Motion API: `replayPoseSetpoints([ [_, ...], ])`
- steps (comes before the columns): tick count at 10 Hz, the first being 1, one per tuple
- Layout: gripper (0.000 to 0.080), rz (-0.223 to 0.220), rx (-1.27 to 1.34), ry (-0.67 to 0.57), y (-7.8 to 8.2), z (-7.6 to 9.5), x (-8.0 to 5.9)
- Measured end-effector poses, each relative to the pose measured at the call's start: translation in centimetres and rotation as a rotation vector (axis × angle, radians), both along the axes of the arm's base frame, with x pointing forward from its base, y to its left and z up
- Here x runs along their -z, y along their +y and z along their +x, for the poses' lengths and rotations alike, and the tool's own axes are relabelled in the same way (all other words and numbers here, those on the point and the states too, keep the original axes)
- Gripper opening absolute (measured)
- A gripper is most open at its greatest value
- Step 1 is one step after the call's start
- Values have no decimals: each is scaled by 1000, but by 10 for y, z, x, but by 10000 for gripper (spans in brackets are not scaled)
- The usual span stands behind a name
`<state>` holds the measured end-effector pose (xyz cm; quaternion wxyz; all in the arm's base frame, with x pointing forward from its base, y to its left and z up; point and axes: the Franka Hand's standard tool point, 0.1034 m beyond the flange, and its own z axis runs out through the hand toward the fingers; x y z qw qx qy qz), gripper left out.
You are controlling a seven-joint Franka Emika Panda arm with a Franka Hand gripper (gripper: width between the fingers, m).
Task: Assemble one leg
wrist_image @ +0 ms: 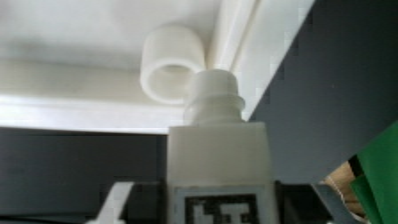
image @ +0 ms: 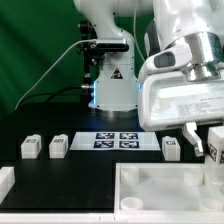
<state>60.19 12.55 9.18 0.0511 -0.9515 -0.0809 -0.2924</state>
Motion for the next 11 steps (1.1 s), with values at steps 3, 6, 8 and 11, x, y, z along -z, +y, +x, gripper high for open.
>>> replayPoseSetpoints([
  [3, 289, 1, 14, 6, -8, 6, 8],
  [6, 289, -1, 31, -1, -20, 15, 10],
  [8, 289, 0, 34, -1, -21, 17, 11],
  [11, 290, 2, 26, 5, -14, 15, 19],
])
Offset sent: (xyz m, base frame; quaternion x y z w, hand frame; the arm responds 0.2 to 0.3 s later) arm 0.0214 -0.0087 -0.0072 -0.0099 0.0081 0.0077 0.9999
